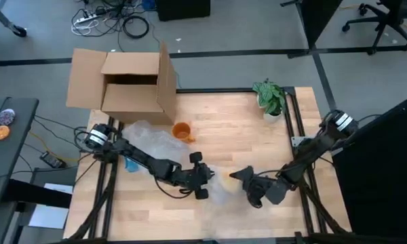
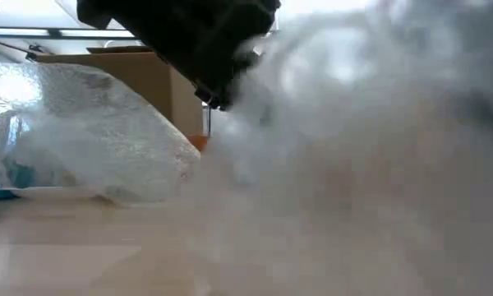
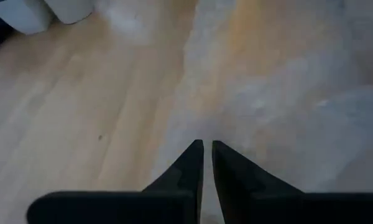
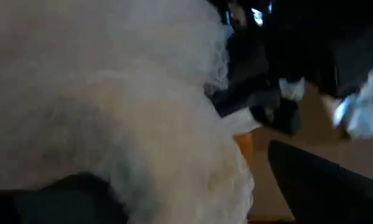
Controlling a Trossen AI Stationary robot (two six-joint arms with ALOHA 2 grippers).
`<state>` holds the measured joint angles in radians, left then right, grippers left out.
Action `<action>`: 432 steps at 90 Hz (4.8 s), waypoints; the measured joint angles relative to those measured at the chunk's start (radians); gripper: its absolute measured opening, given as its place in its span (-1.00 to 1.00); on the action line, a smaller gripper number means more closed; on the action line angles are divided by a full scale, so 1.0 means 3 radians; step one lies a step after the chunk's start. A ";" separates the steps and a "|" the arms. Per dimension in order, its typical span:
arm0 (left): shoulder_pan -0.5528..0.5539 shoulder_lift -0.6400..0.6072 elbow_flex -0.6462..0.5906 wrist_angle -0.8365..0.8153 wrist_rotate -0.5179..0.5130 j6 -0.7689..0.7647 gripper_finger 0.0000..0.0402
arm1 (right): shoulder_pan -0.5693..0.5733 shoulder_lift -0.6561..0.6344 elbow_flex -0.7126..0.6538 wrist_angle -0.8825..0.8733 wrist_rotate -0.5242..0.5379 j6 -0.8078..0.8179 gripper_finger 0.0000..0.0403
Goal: Wrap mug
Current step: Wrap the yellow mug using the transparent bubble wrap
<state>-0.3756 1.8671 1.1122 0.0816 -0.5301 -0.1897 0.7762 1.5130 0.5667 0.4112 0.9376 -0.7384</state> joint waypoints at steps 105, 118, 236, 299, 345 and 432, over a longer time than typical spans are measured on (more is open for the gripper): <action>-0.0138 0.0072 0.0001 0.0129 0.0064 -0.0130 -0.91 | 0.0203 0.0092 0.0001 -0.0711 -0.0673 0.4217 -0.94; -0.0132 0.0197 0.0001 0.0246 0.0190 -0.0171 -0.91 | -0.0038 0.0582 0.0004 -0.0129 -0.0403 0.3951 -0.98; 0.0529 0.1103 0.1232 -0.0646 0.0445 -0.0080 -0.81 | -0.1784 0.0557 0.2082 -0.4337 -0.2940 0.2381 -1.00; 0.0313 0.0879 0.1303 -0.2003 0.0066 -0.0028 -0.32 | -0.1671 0.0664 0.2075 -0.3636 -0.2984 0.2066 -1.00; -0.0175 0.0120 0.0532 -0.0840 -0.0758 -0.0538 -0.01 | -0.1649 0.0986 0.2088 -0.3430 -0.3026 0.2006 -1.00; 0.0084 0.0437 -0.0200 0.1506 -0.0197 0.0198 -0.78 | -0.1603 0.0705 0.2209 -0.3920 -0.3028 0.2134 -0.64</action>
<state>-0.3504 1.9984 1.0523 0.5335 -0.5892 -0.1303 0.2954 1.7245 1.2294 -0.7649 0.0293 -0.0981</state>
